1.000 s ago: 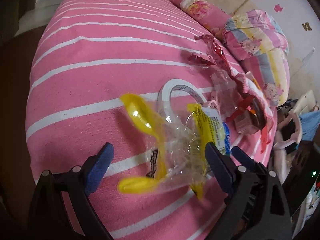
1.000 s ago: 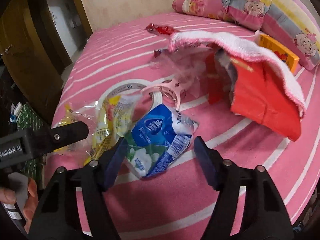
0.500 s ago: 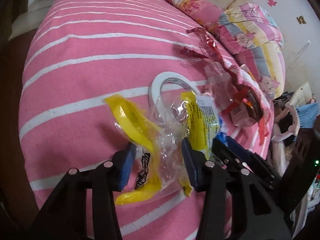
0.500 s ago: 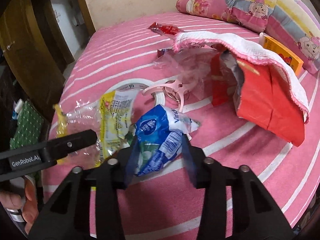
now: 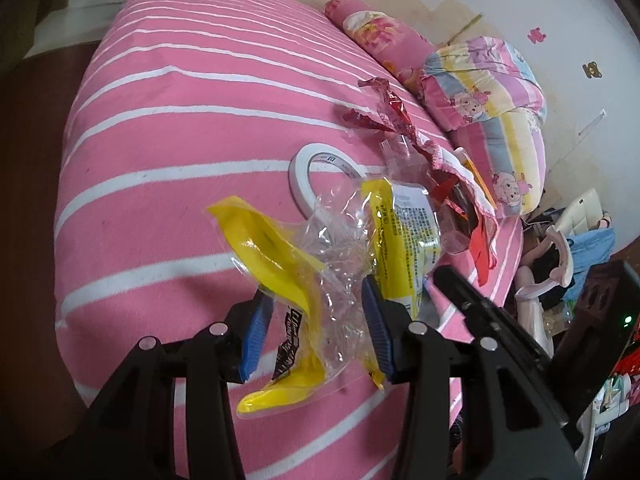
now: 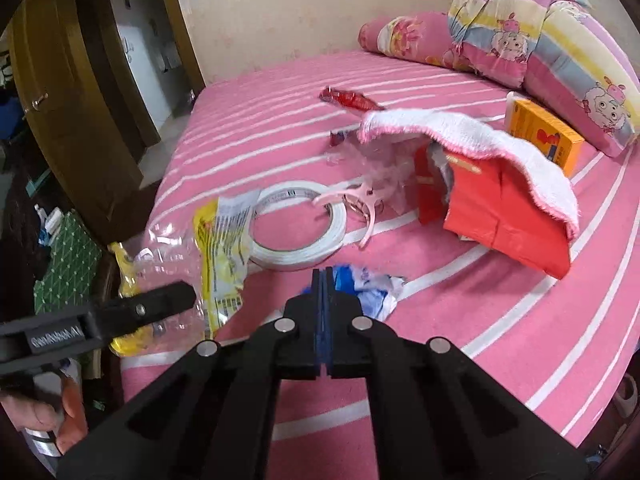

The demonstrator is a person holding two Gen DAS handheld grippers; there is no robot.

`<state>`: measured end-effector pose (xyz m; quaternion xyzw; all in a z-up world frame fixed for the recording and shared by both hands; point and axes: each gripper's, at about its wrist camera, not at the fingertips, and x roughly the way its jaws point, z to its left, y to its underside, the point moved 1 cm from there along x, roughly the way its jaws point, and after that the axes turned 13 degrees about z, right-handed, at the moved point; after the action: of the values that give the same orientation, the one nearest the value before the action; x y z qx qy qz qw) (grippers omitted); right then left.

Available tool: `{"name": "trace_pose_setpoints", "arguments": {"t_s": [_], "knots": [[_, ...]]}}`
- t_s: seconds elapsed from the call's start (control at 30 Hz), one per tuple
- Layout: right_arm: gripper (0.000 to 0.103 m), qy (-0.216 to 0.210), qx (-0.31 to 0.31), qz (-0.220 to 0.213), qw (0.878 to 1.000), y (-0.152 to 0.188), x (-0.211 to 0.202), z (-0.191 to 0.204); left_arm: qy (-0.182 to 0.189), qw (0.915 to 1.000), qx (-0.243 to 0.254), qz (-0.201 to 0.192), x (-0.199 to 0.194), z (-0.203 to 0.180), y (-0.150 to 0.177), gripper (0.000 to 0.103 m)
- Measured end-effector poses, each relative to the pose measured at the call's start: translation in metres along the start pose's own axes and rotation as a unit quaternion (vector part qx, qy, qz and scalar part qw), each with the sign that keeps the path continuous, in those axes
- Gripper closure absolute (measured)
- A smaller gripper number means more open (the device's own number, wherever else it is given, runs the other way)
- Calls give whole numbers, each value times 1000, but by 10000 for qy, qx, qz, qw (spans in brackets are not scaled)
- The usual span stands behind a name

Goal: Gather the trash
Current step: 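Grasp the yellow wrappers with the left tool while the right tool grasps the blue wrapper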

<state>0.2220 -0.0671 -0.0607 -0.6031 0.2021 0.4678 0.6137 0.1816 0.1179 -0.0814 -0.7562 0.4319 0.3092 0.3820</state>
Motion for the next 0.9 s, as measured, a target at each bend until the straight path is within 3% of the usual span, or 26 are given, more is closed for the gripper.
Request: {"name": "trace_pose_setpoints", "arguments": {"t_s": [0.23,0.27,0.3,0.33,0.37,0.6,0.77,0.8,0.83,0.9], "knots": [[101,61,-50,-223,9997,9,-24,6,2,9998,110,-147,-14,-7,12,59],[85,125,-7,-164,9998,10,-22,5,8,9999,90,-145,-14,-6,14,59],[62,216,71,-14,9997,11,-17,3,1,9999,60,-126,-13,-5,16,59],[24,229,146,72,9996,11,-14,-1,-3,9999,41,-113,-12,-5,16,59],[21,170,254,56,9995,13,-12,-4,-11,10000,19,-91,-10,-4,17,59],[21,379,255,449,9979,13,14,-8,-135,9997,-156,114,8,4,14,59],[22,248,341,898,9951,11,45,-12,-317,9991,-149,228,22,5,5,59],[26,257,303,899,9952,11,46,-10,-355,9990,-123,230,23,4,4,59],[36,268,192,930,9951,10,48,-7,-379,9989,-110,234,25,3,3,59],[66,294,41,918,9953,11,48,-3,-359,9990,-114,241,26,2,1,59]]}}
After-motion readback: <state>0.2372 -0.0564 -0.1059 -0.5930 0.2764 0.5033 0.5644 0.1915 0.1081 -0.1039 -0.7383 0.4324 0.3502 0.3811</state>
